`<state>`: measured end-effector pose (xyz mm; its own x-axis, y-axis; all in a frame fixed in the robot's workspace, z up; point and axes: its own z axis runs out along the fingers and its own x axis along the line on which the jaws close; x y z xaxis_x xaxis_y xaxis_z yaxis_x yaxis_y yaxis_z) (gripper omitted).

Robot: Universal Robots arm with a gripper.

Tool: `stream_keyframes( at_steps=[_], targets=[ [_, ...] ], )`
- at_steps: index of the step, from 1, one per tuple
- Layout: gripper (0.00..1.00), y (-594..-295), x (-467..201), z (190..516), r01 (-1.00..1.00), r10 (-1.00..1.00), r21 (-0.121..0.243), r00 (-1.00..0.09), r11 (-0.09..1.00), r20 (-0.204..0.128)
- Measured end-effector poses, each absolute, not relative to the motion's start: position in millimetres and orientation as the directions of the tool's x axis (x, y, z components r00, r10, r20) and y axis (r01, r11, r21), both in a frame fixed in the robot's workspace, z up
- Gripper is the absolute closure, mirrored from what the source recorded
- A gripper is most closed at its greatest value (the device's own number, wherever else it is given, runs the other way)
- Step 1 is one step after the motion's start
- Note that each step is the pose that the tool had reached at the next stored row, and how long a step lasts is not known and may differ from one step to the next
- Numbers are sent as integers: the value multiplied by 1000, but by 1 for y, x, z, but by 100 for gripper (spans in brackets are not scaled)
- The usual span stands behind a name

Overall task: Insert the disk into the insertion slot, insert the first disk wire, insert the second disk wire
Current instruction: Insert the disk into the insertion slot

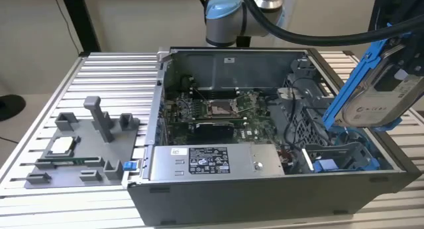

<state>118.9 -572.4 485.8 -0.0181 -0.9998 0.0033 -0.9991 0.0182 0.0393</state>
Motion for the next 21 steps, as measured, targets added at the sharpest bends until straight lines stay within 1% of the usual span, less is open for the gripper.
stream_keyframes(
  at_steps=[21],
  targets=[
    [100,-572,119,465,-999,-1000,39,-18,18,3]
  ],
)
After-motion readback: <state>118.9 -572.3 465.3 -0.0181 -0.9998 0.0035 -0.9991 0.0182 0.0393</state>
